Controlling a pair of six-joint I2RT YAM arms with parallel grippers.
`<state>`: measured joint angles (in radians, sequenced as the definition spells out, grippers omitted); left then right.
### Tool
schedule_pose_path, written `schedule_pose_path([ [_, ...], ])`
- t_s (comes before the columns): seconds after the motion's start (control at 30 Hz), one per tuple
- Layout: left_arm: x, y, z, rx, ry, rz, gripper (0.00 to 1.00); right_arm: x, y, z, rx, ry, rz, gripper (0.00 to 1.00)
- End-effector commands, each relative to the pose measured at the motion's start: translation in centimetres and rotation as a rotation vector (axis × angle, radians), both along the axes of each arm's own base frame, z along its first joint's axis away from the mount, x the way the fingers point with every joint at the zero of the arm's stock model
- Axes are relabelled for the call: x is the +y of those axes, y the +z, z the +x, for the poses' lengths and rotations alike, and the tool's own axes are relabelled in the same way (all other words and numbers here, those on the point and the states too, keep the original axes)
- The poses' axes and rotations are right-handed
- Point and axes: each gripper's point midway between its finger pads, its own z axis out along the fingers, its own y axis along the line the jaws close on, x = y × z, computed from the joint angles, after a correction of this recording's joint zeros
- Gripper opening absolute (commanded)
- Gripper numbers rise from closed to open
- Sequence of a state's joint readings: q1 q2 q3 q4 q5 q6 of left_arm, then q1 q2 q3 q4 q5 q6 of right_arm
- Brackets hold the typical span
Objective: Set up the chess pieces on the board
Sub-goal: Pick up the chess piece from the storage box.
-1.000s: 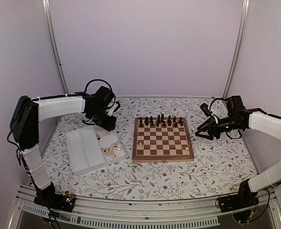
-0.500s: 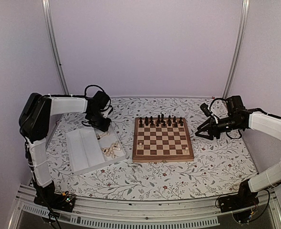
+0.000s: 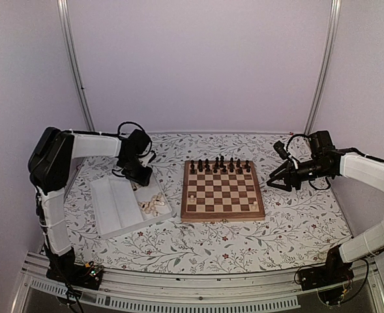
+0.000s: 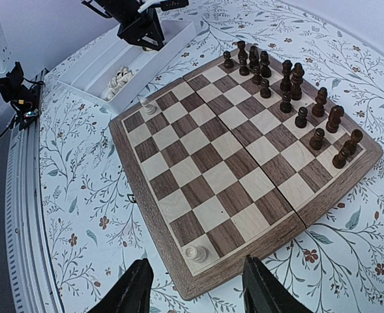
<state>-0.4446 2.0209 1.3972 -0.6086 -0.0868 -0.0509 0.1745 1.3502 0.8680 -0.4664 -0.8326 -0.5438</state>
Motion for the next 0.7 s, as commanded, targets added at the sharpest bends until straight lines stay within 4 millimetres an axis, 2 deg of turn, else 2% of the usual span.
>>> schedule_pose_path([
  [0.0,1.0,-0.4,-1.5,0.045,-0.015,0.020,0.39,0.1,-0.4,-0.2,0.013,0.017,0.008,0.50],
  [0.23,1.6,-0.8,-2.4,0.083,-0.014,0.043,0.35,0.2,-0.4,-0.3,0.015,0.018,0.009,0.50],
  [0.43,1.9,-1.1,-3.6,0.127,-0.019,0.056,0.18,0.2,-0.3,-0.3,0.018,0.020,0.012,0.50],
  [0.53,1.2,0.4,-3.7,0.096,-0.025,-0.001,0.11,0.3,0.0,-0.5,0.018,0.031,0.021,0.48],
  [0.63,0.5,3.1,-3.2,0.007,-0.037,-0.070,0.07,0.6,0.7,-0.5,0.009,0.050,0.035,0.46],
  [0.67,0.0,3.4,-3.4,-0.003,-0.051,-0.103,0.06,0.8,1.1,-0.4,0.007,0.056,0.040,0.46],
])
